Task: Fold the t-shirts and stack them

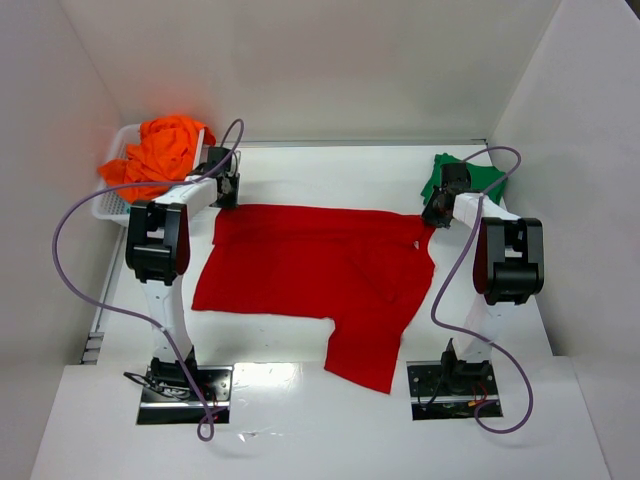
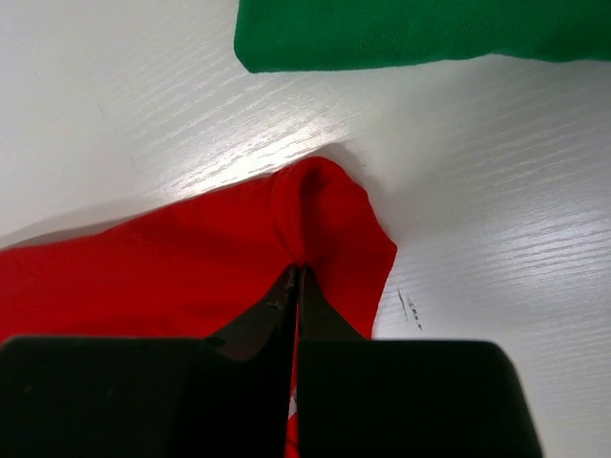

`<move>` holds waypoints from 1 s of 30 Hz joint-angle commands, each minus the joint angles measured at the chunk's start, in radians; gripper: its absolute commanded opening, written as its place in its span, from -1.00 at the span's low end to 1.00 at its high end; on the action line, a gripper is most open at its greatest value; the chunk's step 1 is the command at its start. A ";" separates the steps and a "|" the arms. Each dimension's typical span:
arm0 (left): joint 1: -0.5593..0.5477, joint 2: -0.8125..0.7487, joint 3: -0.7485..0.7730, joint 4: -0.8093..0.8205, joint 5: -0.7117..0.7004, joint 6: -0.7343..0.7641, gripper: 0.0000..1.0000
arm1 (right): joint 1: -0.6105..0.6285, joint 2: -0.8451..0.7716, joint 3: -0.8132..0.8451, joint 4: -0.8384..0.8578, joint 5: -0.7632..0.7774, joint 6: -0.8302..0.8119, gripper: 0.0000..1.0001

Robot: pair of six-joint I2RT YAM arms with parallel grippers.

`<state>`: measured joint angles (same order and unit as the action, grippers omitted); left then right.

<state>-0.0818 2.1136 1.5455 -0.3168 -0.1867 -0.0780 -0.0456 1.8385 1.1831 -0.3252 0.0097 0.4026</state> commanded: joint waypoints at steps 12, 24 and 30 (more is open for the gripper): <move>0.043 0.034 0.059 0.012 -0.010 -0.072 -0.94 | -0.004 0.004 0.001 0.023 0.010 -0.004 -1.00; 0.137 -0.063 0.050 0.042 0.012 -0.241 -1.00 | -0.004 -0.007 0.001 0.014 0.082 0.005 -1.00; 0.160 -0.098 0.041 0.021 0.013 -0.325 -1.00 | -0.004 -0.036 0.010 0.005 0.102 0.015 -1.00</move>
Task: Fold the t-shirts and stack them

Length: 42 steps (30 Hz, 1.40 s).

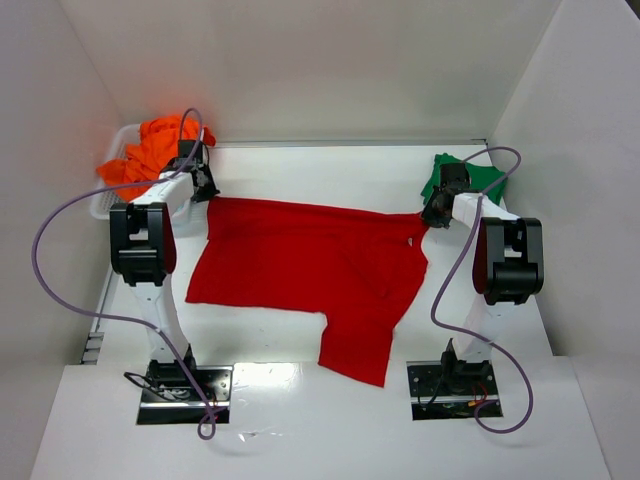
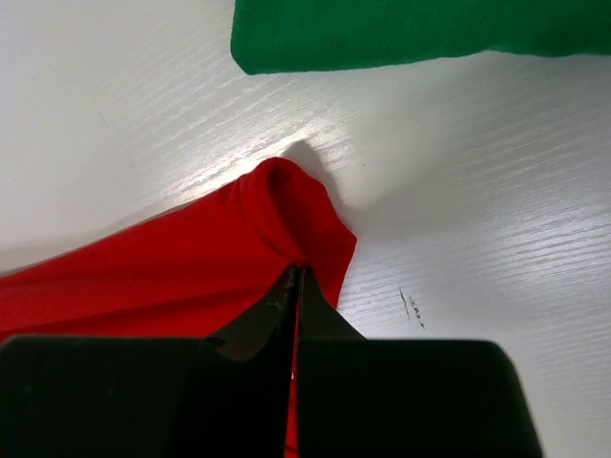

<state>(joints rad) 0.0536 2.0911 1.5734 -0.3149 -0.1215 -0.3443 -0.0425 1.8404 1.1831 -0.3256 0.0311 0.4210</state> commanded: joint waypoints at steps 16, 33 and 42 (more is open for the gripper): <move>0.025 -0.006 0.069 0.013 0.013 -0.030 -0.93 | -0.007 0.100 0.314 -0.041 0.099 -0.013 -1.00; -0.014 -0.084 0.088 0.031 0.131 -0.016 0.77 | -0.007 0.068 0.357 -0.041 0.013 -0.060 0.58; -0.101 -0.314 -0.194 0.030 0.164 -0.103 0.82 | -0.007 -0.196 0.057 -0.027 -0.081 0.028 1.00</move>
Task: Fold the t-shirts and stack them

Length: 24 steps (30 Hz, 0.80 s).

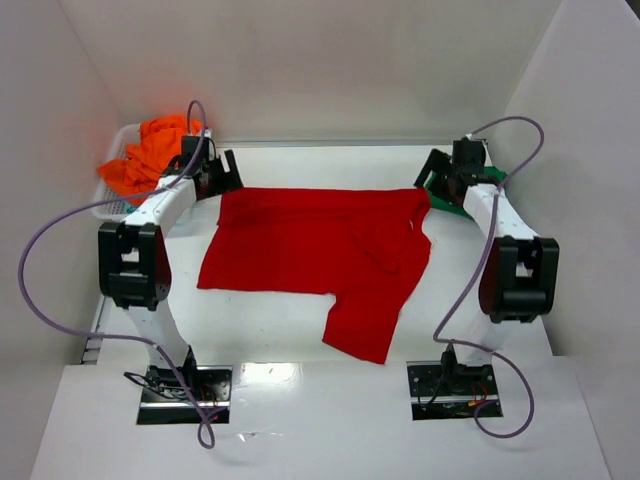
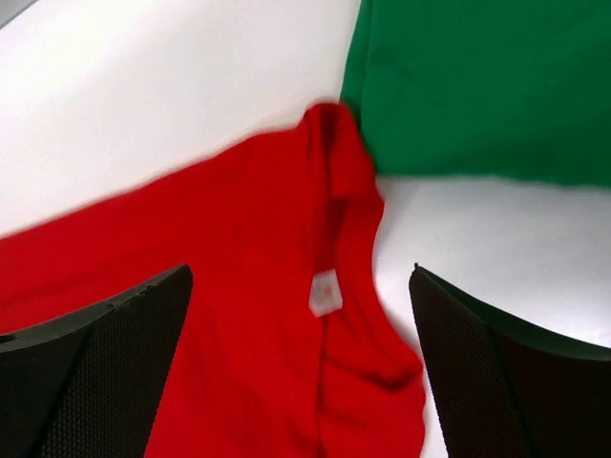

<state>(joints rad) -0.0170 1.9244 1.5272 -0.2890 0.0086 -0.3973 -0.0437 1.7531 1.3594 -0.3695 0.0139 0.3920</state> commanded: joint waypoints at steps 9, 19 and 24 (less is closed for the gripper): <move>-0.093 -0.234 -0.312 -0.124 -0.004 -0.041 0.85 | 0.067 -0.218 -0.344 0.000 -0.052 0.156 1.00; -0.124 -0.309 -0.409 -0.167 -0.090 -0.083 0.85 | 0.153 -0.273 -0.528 0.003 0.011 0.277 0.93; -0.124 -0.300 -0.440 -0.164 -0.065 -0.113 0.85 | 0.153 -0.284 -0.553 -0.026 0.080 0.286 0.73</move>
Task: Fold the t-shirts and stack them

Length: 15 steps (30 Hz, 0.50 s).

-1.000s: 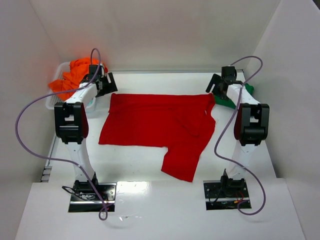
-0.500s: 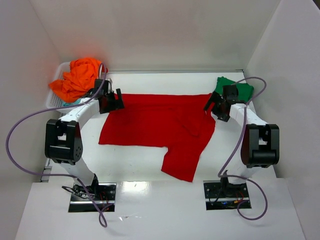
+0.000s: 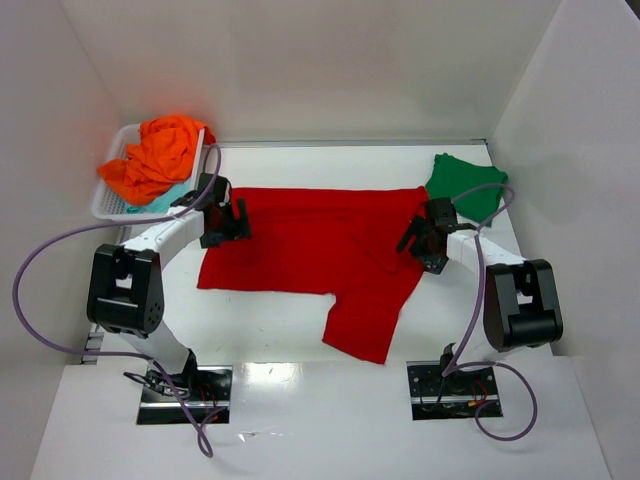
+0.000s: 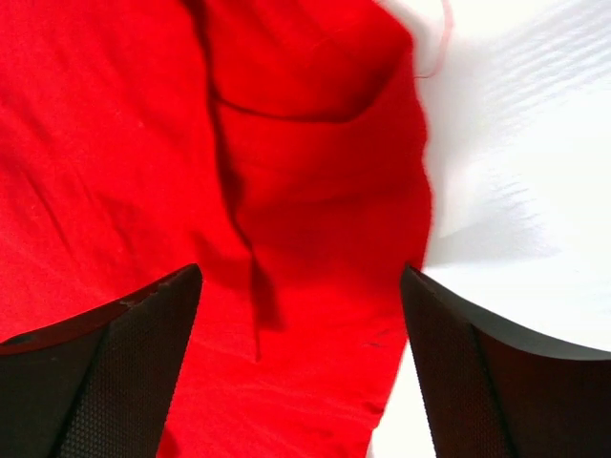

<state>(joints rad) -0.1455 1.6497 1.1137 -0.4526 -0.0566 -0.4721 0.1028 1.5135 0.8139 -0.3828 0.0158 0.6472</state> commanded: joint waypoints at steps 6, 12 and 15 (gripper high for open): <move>0.004 -0.034 -0.037 0.029 0.009 -0.049 0.85 | 0.006 0.007 -0.007 -0.031 0.110 0.031 0.62; 0.015 -0.045 -0.028 0.029 0.027 -0.049 0.85 | 0.006 0.039 0.002 -0.057 0.131 0.049 0.43; 0.015 -0.063 -0.028 0.029 0.040 -0.040 0.85 | 0.006 0.068 0.014 -0.071 0.144 0.058 0.43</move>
<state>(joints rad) -0.1390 1.6432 1.0798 -0.4408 -0.0467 -0.5045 0.1028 1.5410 0.8120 -0.4057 0.1104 0.6796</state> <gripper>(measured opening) 0.924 0.718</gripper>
